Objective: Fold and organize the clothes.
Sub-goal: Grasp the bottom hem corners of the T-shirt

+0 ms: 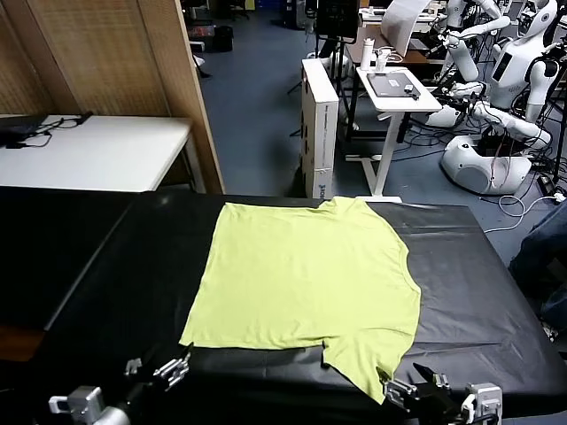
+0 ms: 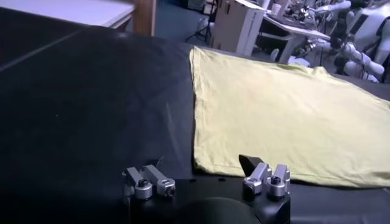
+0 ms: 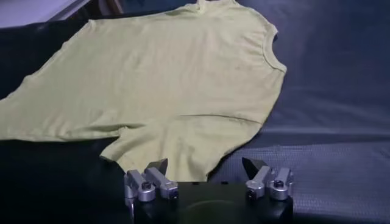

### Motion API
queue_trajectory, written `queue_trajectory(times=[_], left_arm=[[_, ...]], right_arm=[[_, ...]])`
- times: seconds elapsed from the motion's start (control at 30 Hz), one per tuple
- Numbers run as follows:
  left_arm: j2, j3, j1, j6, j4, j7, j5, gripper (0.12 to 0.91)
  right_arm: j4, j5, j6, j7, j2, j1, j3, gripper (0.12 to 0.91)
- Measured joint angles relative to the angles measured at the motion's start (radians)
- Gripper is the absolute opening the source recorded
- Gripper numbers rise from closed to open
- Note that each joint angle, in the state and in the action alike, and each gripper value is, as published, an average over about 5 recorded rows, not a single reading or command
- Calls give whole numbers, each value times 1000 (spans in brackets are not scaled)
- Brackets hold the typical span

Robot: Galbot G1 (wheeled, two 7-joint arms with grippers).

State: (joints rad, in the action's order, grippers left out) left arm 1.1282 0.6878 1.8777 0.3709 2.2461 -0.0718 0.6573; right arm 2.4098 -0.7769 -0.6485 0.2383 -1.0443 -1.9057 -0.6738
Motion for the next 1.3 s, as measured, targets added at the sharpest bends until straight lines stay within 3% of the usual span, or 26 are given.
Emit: queue_trajectory(times=[0.67,0.8,1.0,1.07,1.3], left_arm=[[12,-30,-52,-6,-55,-7,-4,907],[14,-36,-59,-8,-60,-6,-5,856],[21,-49,-67,-8,-65,-3,-12,721],[24,-52,-68,-9,-68,-3,-17,641],[26,-54,-70,-9,-77,-2,-23,235]], right_arm=[[-32,22,0,-4,-22,39,33,906],[-35,23,0,-6,-25,36,34,869],[-45,25,-1,-11,-25,40,36,672],[-47,27,-1,-15,-25,41,37,582],[-49,35,-1,-24,-23,36,37,195]])
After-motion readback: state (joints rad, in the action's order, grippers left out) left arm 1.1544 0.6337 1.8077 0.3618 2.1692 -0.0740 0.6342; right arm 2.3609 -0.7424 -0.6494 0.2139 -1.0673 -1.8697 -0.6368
